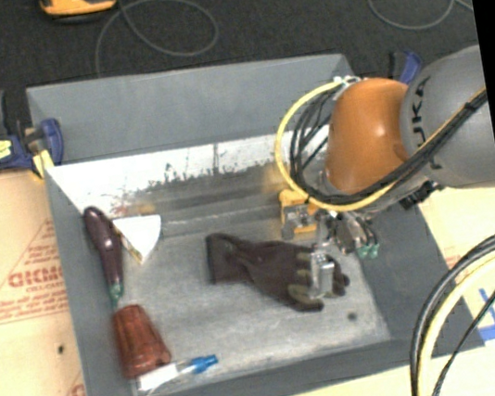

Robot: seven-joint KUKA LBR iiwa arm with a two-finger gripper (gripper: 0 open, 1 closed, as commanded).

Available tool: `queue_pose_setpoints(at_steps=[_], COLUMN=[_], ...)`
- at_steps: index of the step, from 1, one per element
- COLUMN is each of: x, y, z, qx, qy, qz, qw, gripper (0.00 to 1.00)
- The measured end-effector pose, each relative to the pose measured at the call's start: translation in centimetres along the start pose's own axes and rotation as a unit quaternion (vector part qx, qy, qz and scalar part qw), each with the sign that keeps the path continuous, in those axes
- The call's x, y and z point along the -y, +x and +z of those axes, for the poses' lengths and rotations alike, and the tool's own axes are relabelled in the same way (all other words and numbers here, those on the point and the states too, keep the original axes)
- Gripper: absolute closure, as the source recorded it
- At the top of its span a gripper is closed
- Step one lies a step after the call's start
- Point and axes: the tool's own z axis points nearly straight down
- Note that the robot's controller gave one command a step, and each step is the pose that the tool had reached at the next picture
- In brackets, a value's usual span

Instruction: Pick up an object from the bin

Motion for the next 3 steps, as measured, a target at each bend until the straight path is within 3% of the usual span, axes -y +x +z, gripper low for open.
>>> queue_pose_setpoints(at_steps=[1, 2, 3], x=[0.0, -1.0, -1.0], y=[-0.2, 0.7, 0.7], z=[-0.4, 5.9, 5.9], qx=[0.0039, 0.0056, 0.0056], qy=[0.000, 0.000, 0.000], qz=[0.000, 0.019, 0.019], qw=[1.0000, 0.9998, 0.9998], gripper=[0.00, 1.00, 1.00])
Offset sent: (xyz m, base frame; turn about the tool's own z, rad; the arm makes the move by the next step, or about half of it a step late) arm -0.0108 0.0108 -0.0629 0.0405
